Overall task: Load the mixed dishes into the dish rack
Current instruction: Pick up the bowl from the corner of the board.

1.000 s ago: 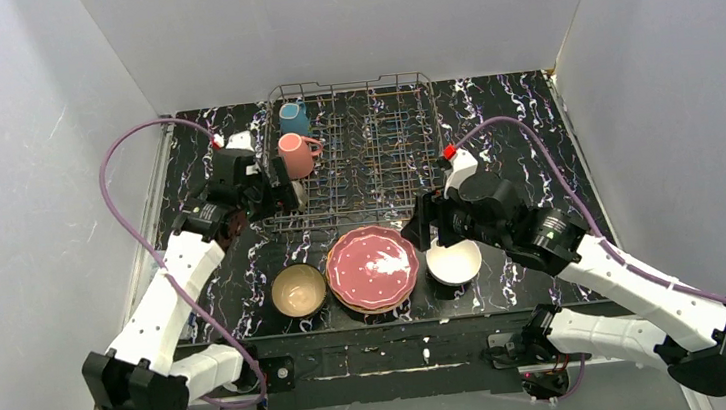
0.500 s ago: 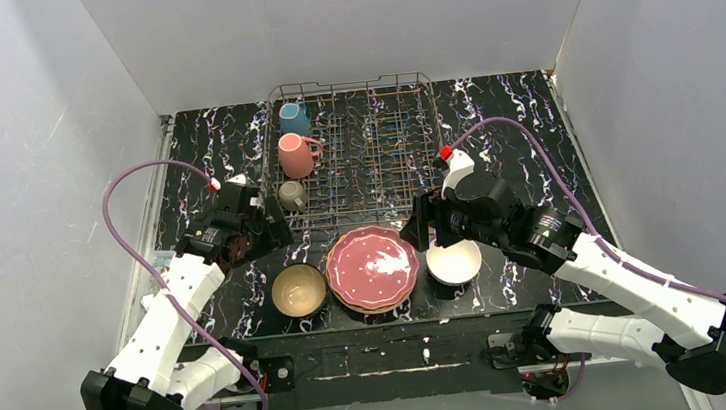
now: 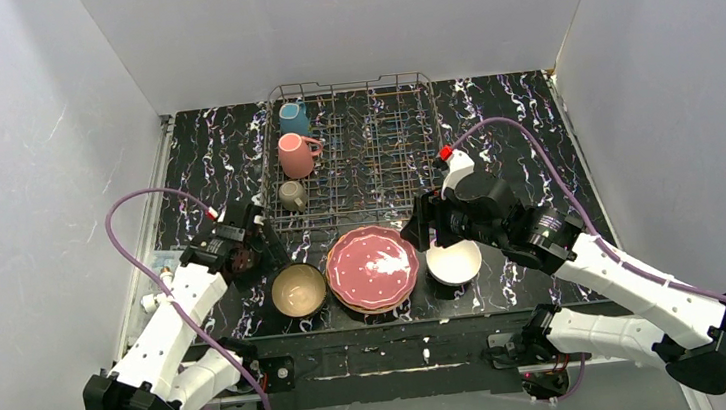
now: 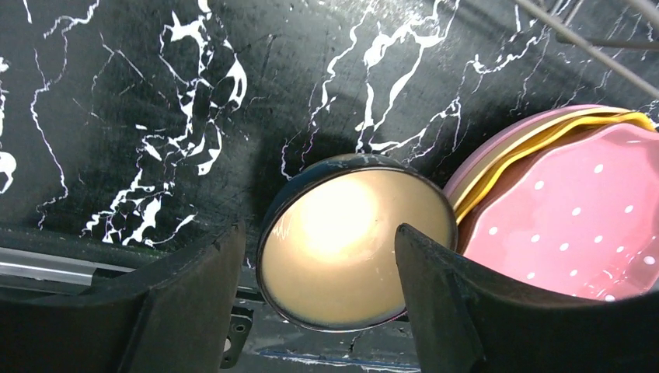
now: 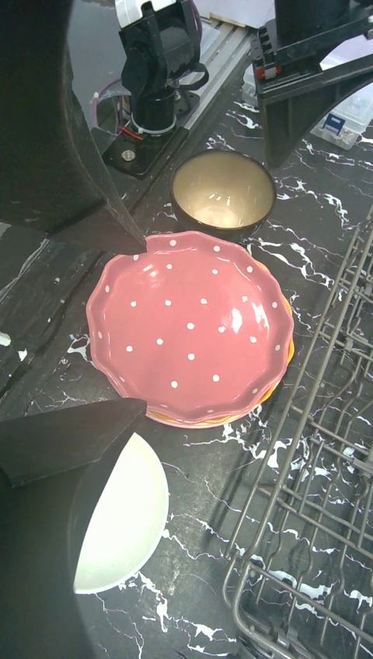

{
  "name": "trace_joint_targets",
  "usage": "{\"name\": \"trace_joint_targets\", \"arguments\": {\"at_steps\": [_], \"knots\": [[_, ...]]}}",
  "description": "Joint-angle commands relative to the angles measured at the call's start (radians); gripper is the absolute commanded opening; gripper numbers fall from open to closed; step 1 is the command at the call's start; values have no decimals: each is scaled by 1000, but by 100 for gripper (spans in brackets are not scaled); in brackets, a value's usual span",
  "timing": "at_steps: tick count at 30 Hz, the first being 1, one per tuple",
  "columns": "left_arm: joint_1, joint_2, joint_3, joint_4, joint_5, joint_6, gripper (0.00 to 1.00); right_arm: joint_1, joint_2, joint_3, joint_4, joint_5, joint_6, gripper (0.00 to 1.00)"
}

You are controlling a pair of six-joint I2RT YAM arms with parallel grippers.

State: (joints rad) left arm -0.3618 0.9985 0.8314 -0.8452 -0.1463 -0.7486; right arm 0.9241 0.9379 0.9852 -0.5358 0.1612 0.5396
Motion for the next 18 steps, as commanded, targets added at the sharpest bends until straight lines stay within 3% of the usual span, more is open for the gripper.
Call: {"name": "trace_joint_targets", "arguments": {"at_steps": [1,18], "knots": [[1,-45,-38,-46,8,-46,67,4,-11,-4,34,7,-5,76],[1,-27,-137,-80,38,-106,59,4,-1,-20,57,-9,-15,72]]}}
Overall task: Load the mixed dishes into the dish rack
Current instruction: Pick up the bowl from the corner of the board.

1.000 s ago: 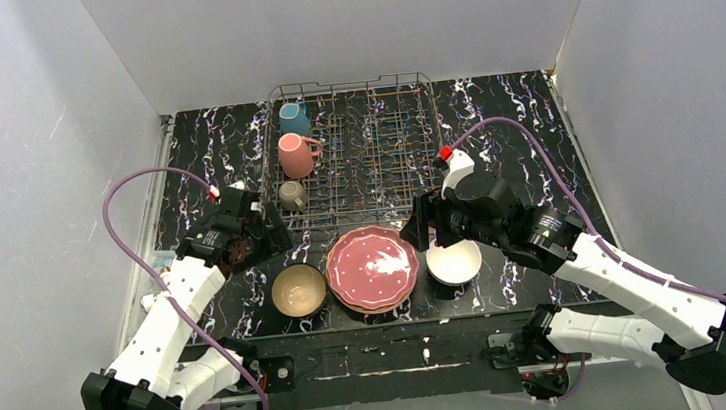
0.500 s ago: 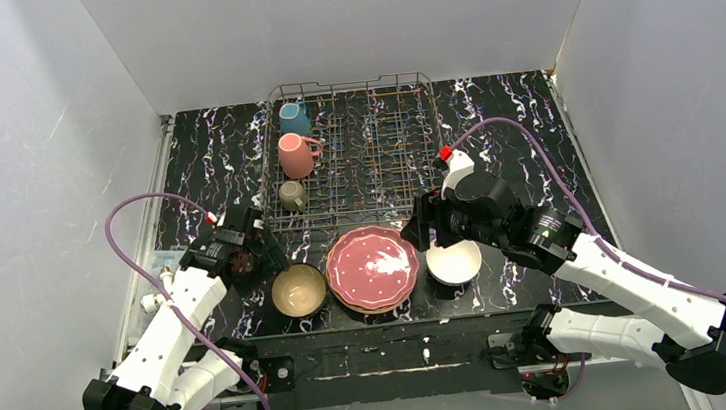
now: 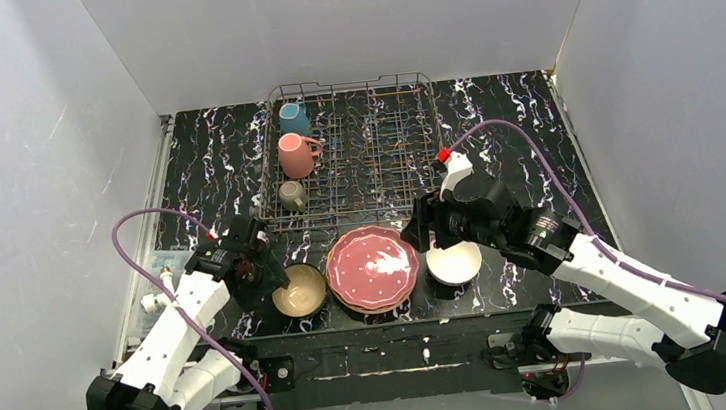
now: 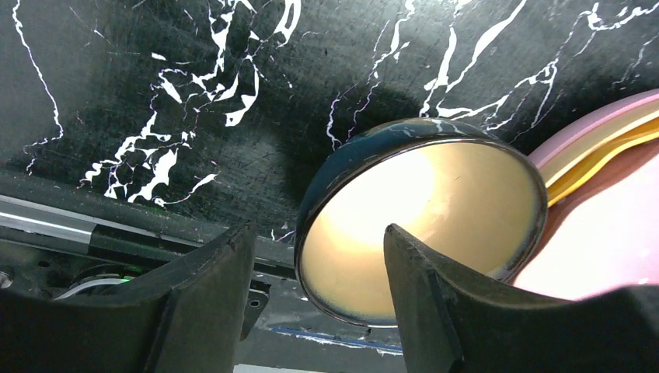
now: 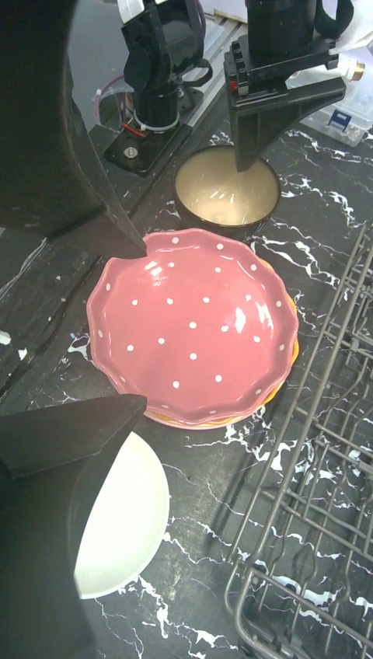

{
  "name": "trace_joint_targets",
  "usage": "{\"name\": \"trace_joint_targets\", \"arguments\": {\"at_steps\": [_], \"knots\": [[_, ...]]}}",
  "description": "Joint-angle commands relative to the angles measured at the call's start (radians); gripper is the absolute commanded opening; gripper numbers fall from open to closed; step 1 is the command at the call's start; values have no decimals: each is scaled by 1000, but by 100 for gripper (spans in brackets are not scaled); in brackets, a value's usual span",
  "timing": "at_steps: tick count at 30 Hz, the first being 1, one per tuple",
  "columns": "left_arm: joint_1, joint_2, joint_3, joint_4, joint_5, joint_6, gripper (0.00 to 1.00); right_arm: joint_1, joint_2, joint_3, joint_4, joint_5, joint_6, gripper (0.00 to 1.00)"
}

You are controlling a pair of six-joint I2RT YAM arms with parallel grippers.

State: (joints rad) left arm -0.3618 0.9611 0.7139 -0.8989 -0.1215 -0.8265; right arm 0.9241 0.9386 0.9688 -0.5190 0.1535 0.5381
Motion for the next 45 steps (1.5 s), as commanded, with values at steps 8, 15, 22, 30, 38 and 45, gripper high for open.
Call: {"name": "trace_joint_targets", "arguments": {"at_steps": [8,15,22,30,38,45], "knots": [[-4,55,-57,13,43,-39,49,4,-15,-34,52,-1,-11,72],[-22,93,-70,28,55,-37,44,4,-25,-50,57,2,-8,72],[-37,112,-87,46,56,-42,35,4,-32,-66,63,2,-4,72],[-37,112,-84,51,56,-35,19,4,-49,-76,63,4,-3,72],[-38,116,-56,55,68,-1,0,4,-51,-89,65,0,9,72],[-37,79,-16,39,80,41,0,4,-59,-88,59,4,10,73]]}}
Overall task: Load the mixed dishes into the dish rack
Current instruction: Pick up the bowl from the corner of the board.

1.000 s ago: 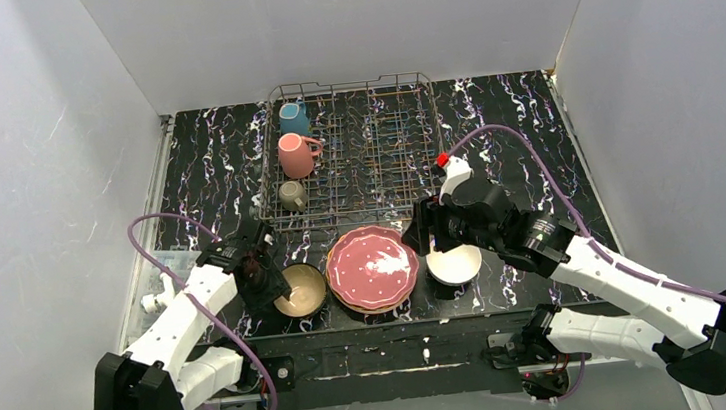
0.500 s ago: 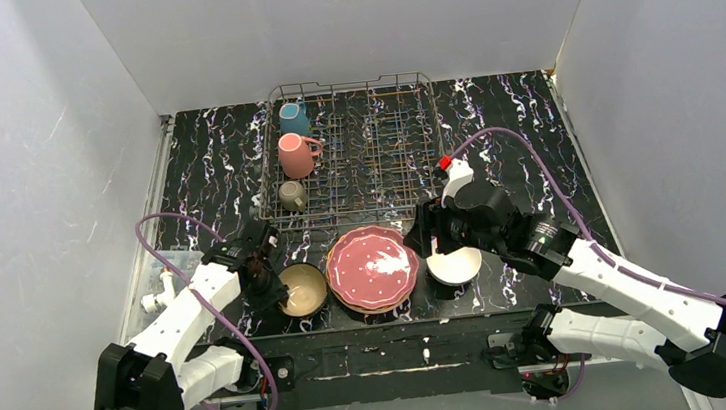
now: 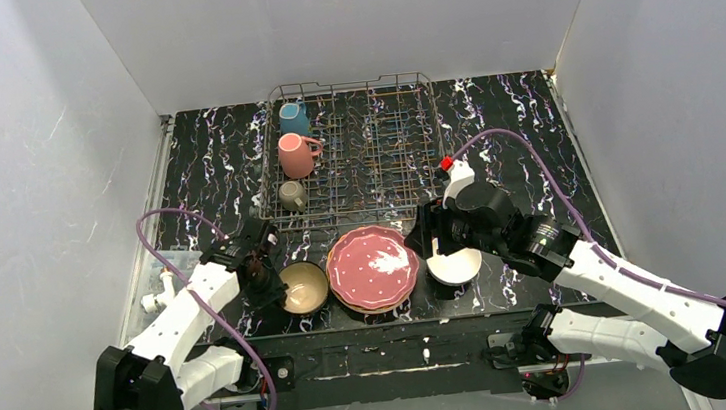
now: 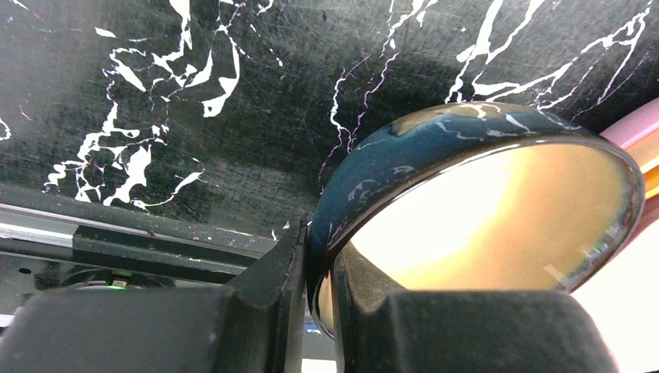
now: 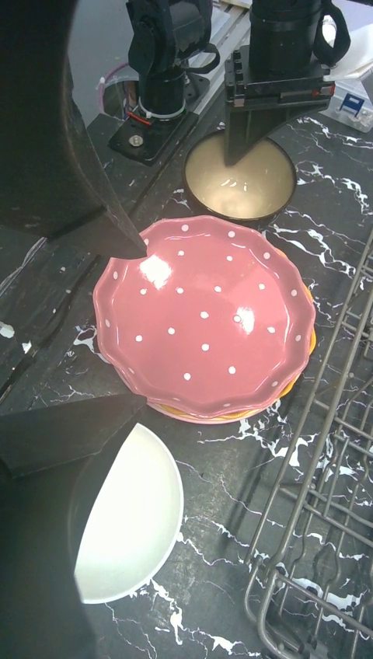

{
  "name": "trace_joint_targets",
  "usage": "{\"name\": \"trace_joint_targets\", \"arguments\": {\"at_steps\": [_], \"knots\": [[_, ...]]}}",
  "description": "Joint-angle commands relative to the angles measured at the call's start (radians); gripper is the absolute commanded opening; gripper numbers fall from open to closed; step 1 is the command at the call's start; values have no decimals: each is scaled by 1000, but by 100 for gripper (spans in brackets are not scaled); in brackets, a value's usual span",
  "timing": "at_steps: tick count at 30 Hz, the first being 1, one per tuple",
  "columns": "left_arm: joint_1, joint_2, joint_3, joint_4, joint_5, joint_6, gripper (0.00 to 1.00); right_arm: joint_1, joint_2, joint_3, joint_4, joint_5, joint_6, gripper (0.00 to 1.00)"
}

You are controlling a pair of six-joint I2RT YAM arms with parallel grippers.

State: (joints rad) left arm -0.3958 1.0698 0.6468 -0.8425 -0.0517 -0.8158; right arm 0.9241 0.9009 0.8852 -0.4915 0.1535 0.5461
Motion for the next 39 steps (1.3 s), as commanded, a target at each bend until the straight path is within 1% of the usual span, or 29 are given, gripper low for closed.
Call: {"name": "trace_joint_targets", "arguments": {"at_steps": [1,9,13,16,18,26,32,35,38,39], "knots": [[-4,-34,58,-21,11,39,0,4,-21,-6,31,6,2,73],[-4,-84,110,-63,39,90,0,4,-16,-3,33,8,2,75],[-4,-133,131,-75,51,111,0,4,-17,0,30,8,3,76],[-3,-168,148,-84,52,128,0,4,-22,1,31,6,6,78],[-4,-185,162,-85,98,140,0,4,-25,3,33,1,10,80],[-3,-211,245,-68,198,172,0,4,-19,22,49,-39,17,81],[-3,-200,285,-29,275,191,0,4,11,45,49,-62,16,81],[-4,-189,289,6,352,195,0,4,39,55,64,-104,13,81],[-4,-184,289,42,402,194,0,4,52,48,119,-146,20,83],[-3,-183,289,52,414,194,0,4,53,45,139,-183,26,84]]}}
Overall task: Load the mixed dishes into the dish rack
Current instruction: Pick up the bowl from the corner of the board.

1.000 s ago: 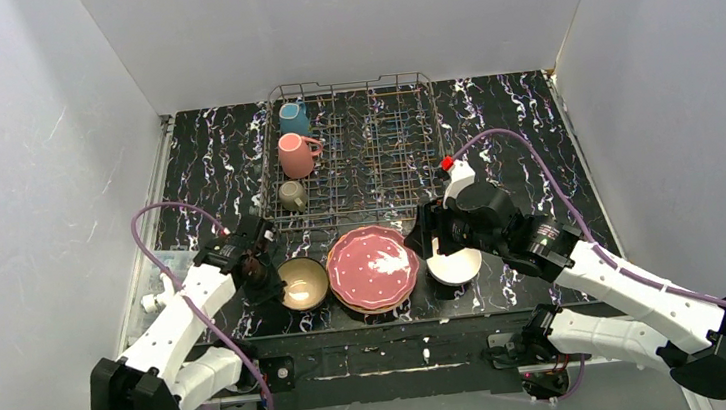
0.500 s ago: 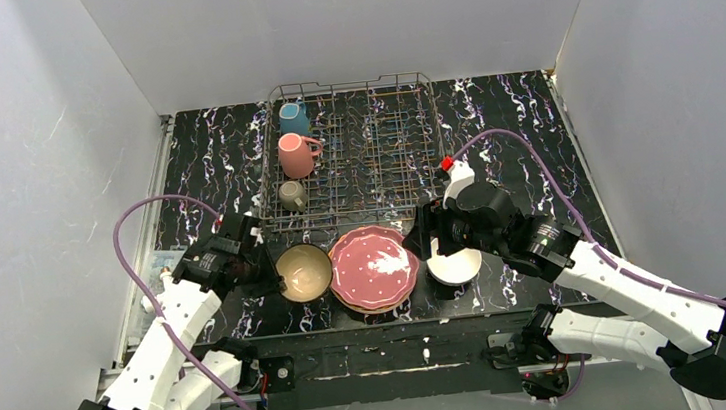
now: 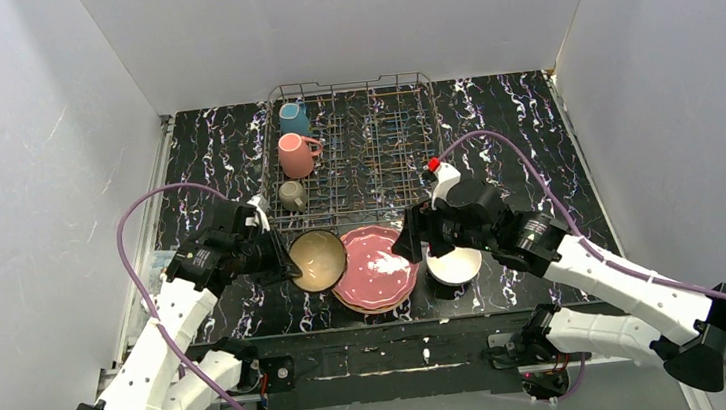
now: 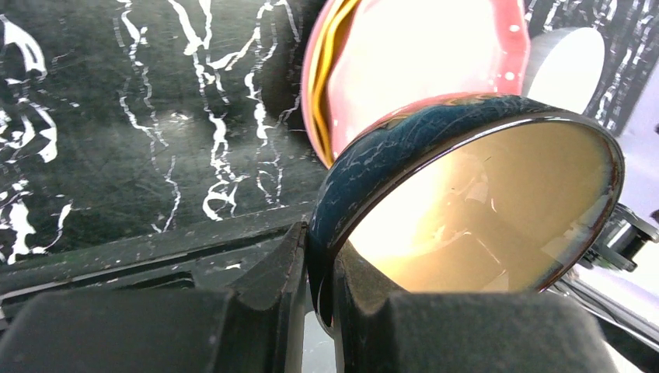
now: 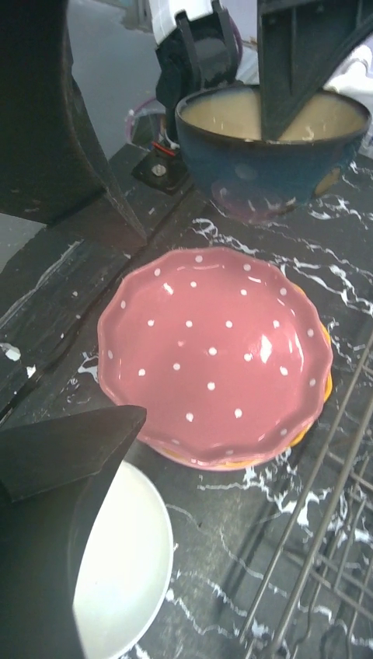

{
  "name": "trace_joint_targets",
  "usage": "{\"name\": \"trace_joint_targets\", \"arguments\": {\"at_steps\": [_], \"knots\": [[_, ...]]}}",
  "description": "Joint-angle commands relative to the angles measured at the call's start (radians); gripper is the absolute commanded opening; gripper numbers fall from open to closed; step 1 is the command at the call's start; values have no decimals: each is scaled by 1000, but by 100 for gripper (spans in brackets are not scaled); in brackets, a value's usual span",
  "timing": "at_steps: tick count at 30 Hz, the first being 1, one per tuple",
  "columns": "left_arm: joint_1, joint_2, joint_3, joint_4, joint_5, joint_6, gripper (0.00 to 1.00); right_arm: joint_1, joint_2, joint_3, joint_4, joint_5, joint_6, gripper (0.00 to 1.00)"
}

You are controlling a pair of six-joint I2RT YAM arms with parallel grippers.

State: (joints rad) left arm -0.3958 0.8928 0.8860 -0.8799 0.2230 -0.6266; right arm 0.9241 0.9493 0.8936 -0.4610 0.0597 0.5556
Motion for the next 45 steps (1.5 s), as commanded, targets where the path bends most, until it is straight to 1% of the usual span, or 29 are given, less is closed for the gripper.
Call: {"name": "trace_joint_targets", "arguments": {"at_steps": [1,6,11,19,20,27,30,33,38,45], "knots": [[-3,-6,50,99,150,5,0,4,4,34,131,-108,25,85],[-3,3,57,136,199,4,0,4,3,6,268,-194,74,89],[-3,6,47,189,257,-14,0,4,1,-41,401,-252,139,98],[-3,3,44,232,300,-22,0,4,20,-69,516,-269,202,98],[-3,4,45,235,303,-24,0,4,25,-69,523,-266,217,100],[-3,5,60,251,318,-27,0,4,85,-61,564,-272,301,100],[-3,1,82,254,327,-28,0,4,125,-59,596,-280,365,100],[-4,-1,89,271,346,-40,0,5,179,-99,738,-346,460,100],[-3,0,105,287,362,-51,0,21,215,-113,817,-350,517,100],[-3,11,119,306,377,-58,0,34,248,-115,856,-346,557,100]]}}
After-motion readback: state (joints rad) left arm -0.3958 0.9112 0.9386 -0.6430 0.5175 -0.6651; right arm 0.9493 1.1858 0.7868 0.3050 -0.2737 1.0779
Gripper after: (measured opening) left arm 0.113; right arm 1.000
